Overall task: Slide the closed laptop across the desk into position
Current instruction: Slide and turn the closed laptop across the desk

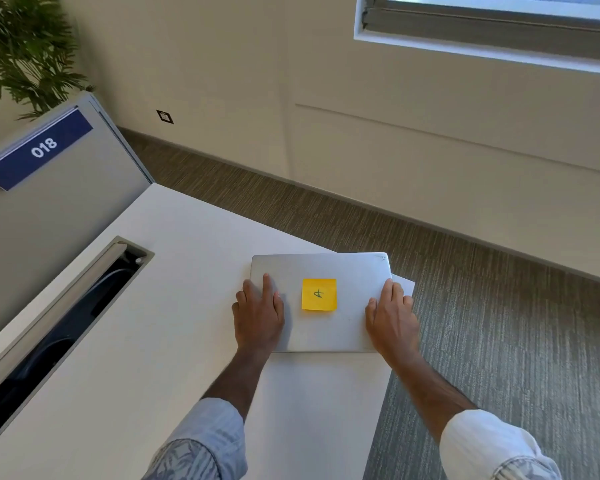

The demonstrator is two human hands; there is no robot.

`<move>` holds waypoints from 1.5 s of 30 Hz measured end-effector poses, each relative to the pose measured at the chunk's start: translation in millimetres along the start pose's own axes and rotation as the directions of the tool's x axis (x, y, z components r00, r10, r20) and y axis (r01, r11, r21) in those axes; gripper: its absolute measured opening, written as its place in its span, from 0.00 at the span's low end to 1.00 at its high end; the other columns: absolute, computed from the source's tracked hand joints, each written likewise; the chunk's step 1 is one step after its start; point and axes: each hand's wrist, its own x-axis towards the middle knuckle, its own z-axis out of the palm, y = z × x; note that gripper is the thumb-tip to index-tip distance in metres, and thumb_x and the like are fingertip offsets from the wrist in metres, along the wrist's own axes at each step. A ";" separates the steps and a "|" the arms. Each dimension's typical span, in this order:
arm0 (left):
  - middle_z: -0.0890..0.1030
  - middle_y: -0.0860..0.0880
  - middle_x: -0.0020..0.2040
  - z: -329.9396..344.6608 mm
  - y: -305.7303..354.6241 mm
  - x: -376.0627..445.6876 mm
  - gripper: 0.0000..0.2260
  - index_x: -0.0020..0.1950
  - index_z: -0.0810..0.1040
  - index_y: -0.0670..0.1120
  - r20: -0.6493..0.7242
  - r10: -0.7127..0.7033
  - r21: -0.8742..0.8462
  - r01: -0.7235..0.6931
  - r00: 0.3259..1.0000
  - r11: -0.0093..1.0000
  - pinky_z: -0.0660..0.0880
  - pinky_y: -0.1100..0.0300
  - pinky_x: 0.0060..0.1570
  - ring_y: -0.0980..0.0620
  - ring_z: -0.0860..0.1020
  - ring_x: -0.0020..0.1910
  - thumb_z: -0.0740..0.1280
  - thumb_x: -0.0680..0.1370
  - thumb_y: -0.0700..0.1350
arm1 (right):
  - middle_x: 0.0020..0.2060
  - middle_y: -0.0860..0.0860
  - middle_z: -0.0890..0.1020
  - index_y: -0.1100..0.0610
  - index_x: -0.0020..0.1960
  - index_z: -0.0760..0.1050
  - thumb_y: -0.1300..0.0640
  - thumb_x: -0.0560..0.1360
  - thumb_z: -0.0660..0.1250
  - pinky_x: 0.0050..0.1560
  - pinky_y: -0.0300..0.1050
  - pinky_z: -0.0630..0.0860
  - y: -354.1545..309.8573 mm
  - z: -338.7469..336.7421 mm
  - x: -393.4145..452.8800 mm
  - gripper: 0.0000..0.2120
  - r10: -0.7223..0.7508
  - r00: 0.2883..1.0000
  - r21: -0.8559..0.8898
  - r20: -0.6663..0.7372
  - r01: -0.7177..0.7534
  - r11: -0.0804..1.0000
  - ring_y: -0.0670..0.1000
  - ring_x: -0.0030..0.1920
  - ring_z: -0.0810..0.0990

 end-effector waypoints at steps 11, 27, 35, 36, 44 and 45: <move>0.73 0.41 0.60 0.8 17.4 13.4 0.19 0.65 0.74 0.52 0.079 -0.263 -0.282 0.274 0.962 0.919 0.72 0.47 0.51 0.38 0.71 0.57 0.66 0.77 0.59 | 0.62 0.59 0.74 0.64 0.72 0.65 0.42 0.78 0.63 0.39 0.55 0.76 -20.4 11.9 1.0 0.33 0.168 0.985 0.069 -0.038 -0.165 0.984 0.62 0.50 0.75; 0.75 0.41 0.60 1.0 3.6 15.3 0.23 0.68 0.77 0.53 0.100 -0.297 -0.680 0.283 0.950 0.676 0.74 0.51 0.57 0.41 0.75 0.61 0.74 0.75 0.54 | 0.63 0.58 0.75 0.63 0.72 0.66 0.41 0.78 0.61 0.40 0.55 0.75 -17.7 13.4 4.1 0.32 0.202 0.979 0.099 -0.014 -0.200 0.975 0.62 0.50 0.75; 0.75 0.42 0.59 -3.7 4.3 4.0 0.23 0.68 0.76 0.56 0.166 -0.312 -0.724 0.330 0.936 0.606 0.72 0.54 0.57 0.42 0.77 0.59 0.74 0.74 0.56 | 0.59 0.61 0.72 0.61 0.77 0.60 0.41 0.79 0.60 0.47 0.57 0.78 -5.9 4.2 3.3 0.34 0.184 0.983 0.249 -0.005 -0.177 0.952 0.63 0.53 0.76; 0.75 0.42 0.59 -3.6 4.1 3.5 0.24 0.69 0.76 0.56 0.168 -0.306 -0.723 0.328 0.937 0.608 0.71 0.55 0.56 0.42 0.76 0.60 0.74 0.74 0.56 | 0.59 0.61 0.71 0.60 0.77 0.59 0.40 0.79 0.59 0.48 0.57 0.78 -5.0 2.6 2.9 0.35 0.185 0.983 0.254 0.001 -0.180 0.950 0.63 0.54 0.76; 0.70 0.47 0.58 -7.4 1.8 -2.9 0.26 0.74 0.73 0.57 0.181 -0.259 -0.723 0.307 0.949 0.619 0.72 0.57 0.59 0.45 0.77 0.58 0.73 0.76 0.55 | 0.57 0.59 0.70 0.55 0.79 0.57 0.38 0.79 0.57 0.47 0.55 0.78 -4.2 -4.6 -3.1 0.34 0.187 0.982 0.276 0.031 -0.189 0.942 0.62 0.53 0.76; 0.70 0.47 0.58 -7.8 1.6 -3.4 0.26 0.74 0.73 0.57 0.178 -0.257 -0.714 0.304 0.950 0.630 0.72 0.57 0.58 0.45 0.78 0.57 0.72 0.76 0.55 | 0.57 0.59 0.69 0.55 0.79 0.57 0.38 0.79 0.57 0.47 0.55 0.78 -4.5 -6.1 -3.9 0.34 0.185 0.982 0.280 0.032 -0.186 0.942 0.62 0.53 0.76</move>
